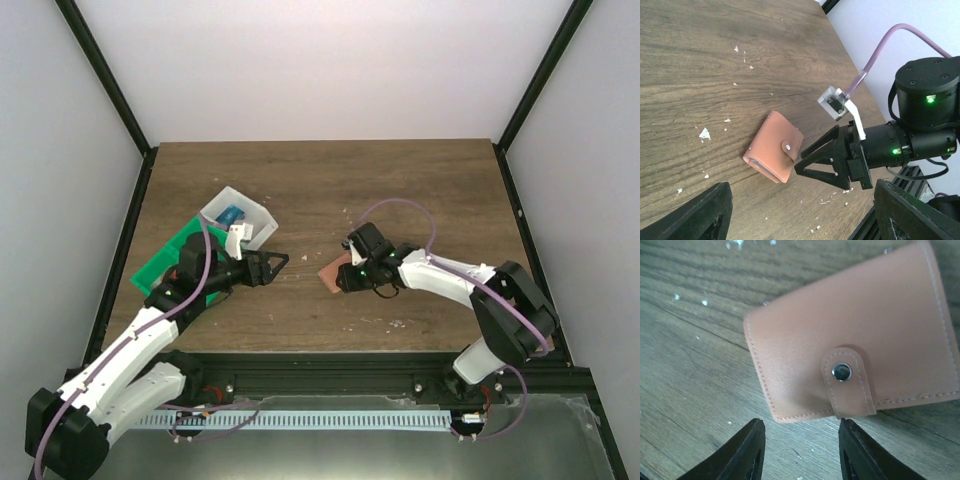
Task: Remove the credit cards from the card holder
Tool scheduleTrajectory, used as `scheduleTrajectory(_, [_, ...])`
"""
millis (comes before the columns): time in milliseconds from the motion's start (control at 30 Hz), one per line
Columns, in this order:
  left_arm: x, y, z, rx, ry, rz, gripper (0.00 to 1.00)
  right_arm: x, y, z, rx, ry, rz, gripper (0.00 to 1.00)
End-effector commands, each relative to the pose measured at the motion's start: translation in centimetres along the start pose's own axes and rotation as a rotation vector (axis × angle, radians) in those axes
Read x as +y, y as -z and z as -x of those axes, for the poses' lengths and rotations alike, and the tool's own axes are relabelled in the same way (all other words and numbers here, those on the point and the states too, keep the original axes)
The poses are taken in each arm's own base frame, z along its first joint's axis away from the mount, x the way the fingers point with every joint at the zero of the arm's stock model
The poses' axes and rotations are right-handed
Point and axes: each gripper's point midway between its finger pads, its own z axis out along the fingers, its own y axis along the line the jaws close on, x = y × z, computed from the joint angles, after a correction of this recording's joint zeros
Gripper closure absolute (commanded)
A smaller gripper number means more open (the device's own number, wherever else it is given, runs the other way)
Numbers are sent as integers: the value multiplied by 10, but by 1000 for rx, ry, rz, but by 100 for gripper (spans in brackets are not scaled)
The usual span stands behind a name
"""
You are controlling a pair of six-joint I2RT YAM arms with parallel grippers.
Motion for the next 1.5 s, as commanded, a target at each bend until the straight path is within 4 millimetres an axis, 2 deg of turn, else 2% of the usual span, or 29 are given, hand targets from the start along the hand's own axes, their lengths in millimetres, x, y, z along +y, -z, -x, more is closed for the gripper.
scheduleTrajectory(0, [-2,2,2,-24,0,-8,21,10,21,19,-63,29,-62,60])
scheduleTrajectory(167, [-1,2,2,-19,-3,-4,20,16,23,32,-99,86,-123,70])
scheduleTrajectory(333, [-1,3,1,-22,0,0,20,-4,14,49,-120,46,-269,75])
scheduleTrajectory(433, [0,4,1,-21,-2,10,20,-8,1,45,-88,18,-280,76])
scheduleTrajectory(700, [3,5,1,-29,-7,22,20,-17,-16,37,-50,2,-307,76])
scheduleTrajectory(1100, [5,2,-1,-21,-2,23,20,-30,-24,24,-20,5,-368,77])
scheduleTrajectory(1267, [8,1,-3,-12,8,34,20,-35,-21,24,-30,19,-408,85])
scheduleTrajectory(1467, [13,-2,-6,6,33,57,21,-24,-12,32,-78,75,-360,94])
